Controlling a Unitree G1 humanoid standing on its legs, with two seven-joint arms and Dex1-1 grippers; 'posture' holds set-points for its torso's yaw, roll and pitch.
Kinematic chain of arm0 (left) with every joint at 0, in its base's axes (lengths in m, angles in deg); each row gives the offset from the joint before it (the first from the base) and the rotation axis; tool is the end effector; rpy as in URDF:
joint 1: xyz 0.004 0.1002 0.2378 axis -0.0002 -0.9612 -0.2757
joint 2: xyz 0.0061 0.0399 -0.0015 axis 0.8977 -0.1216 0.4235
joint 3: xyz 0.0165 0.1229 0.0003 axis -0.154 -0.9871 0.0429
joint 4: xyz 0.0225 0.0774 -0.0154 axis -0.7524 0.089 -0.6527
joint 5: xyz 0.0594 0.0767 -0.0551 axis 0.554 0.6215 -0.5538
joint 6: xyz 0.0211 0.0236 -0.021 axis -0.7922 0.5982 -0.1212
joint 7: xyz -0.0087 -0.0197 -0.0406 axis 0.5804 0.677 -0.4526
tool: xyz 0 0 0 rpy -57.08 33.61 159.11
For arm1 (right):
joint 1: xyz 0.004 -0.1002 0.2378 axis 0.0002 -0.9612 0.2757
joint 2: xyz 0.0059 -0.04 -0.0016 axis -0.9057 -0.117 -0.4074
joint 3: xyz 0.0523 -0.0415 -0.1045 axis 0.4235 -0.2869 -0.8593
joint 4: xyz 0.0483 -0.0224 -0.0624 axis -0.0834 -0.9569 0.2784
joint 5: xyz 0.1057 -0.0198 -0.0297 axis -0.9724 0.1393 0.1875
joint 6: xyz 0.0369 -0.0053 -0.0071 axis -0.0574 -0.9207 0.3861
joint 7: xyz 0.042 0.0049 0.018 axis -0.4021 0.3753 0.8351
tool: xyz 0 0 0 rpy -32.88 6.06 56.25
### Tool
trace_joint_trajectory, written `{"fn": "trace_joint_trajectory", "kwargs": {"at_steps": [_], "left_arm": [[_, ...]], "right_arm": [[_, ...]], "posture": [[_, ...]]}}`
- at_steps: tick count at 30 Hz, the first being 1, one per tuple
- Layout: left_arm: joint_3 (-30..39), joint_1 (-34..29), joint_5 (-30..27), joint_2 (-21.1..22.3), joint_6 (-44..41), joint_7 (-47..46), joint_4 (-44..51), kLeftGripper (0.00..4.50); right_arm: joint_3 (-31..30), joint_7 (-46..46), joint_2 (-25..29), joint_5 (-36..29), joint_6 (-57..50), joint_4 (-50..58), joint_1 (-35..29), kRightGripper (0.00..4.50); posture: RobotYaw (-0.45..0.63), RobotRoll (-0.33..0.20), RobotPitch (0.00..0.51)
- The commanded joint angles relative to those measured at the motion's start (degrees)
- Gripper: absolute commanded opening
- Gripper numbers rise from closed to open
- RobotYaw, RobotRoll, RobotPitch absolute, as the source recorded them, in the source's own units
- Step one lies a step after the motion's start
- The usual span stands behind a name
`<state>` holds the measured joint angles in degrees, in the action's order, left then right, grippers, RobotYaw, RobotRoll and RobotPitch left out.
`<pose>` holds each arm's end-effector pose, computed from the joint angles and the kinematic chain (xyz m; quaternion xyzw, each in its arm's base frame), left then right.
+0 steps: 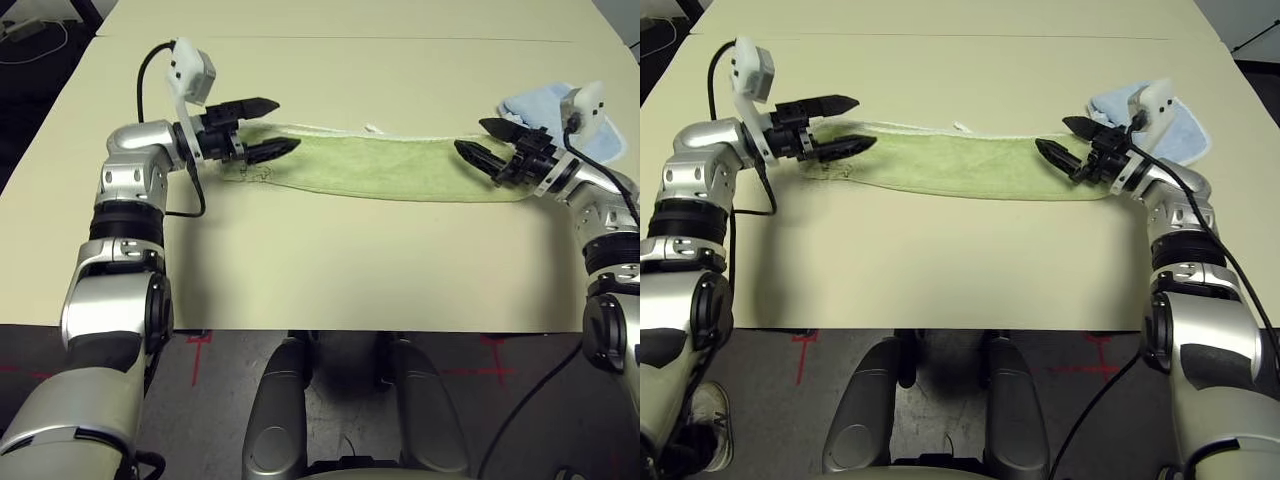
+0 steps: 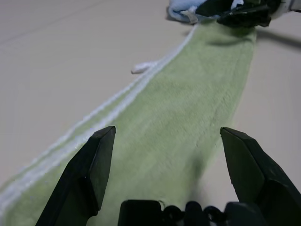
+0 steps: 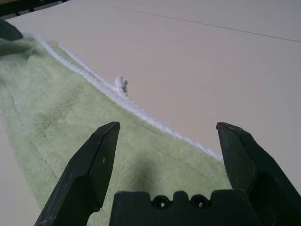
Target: Fold the towel and set it aside.
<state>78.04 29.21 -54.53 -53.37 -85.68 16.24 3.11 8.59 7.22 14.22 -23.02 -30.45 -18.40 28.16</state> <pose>0.3701 0.2654 0.2109 0.1543 -0.0265 -0.5233 0.8376 0.3599 -0.3039 0.1704 -0.0496 -0.0822 0.3677 0.9250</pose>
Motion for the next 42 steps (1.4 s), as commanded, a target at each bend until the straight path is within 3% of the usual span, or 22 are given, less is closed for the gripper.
{"fn": "trace_joint_trajectory", "kwargs": {"at_steps": [1, 11, 16, 19, 26, 42], "left_arm": [[-1.5, -1.5, 0.3, 1.4, 1.3, 1.6, 3.0, 4.50], [-3.8, -2.7, 2.3, 1.5, 3.5, -1.3, 3.1, 4.50], [-4.0, -3.2, 1.7, 1.3, 2.7, -1.4, 4.6, 4.50], [-4.1, -3.4, 1.5, 1.1, 2.0, -1.5, 5.4, 4.50], [-4.1, -4.0, 0.6, 0.5, 0.6, -2.0, 6.8, 4.50], [-4.6, -5.7, -0.6, -0.7, -2.9, -2.6, 10.7, 4.50]], "right_arm": [[1.3, 3.7, 1.5, -2.8, -4.8, 2.3, -1.3, 4.45], [8.2, -0.9, 4.9, -16.1, -41.9, 18.0, -10.0, 4.45], [13.9, -2.3, 6.2, -22.8, -50.0, 22.4, -13.6, 4.45], [14.1, -0.8, 8.5, -25.1, -56.2, 25.4, -18.2, 4.45], [17.4, -3.3, 9.7, -30.4, -63.8, 31.1, -25.7, 4.45], [18.5, -11.0, 11.0, -31.7, -69.9, 29.5, -26.7, 4.45]], "posture": [[0.05, 0.000, 0.285], [0.03, 0.000, 0.290], [0.03, 0.000, 0.288], [0.03, 0.000, 0.289], [0.02, 0.000, 0.290], [0.02, 0.000, 0.286]]}}
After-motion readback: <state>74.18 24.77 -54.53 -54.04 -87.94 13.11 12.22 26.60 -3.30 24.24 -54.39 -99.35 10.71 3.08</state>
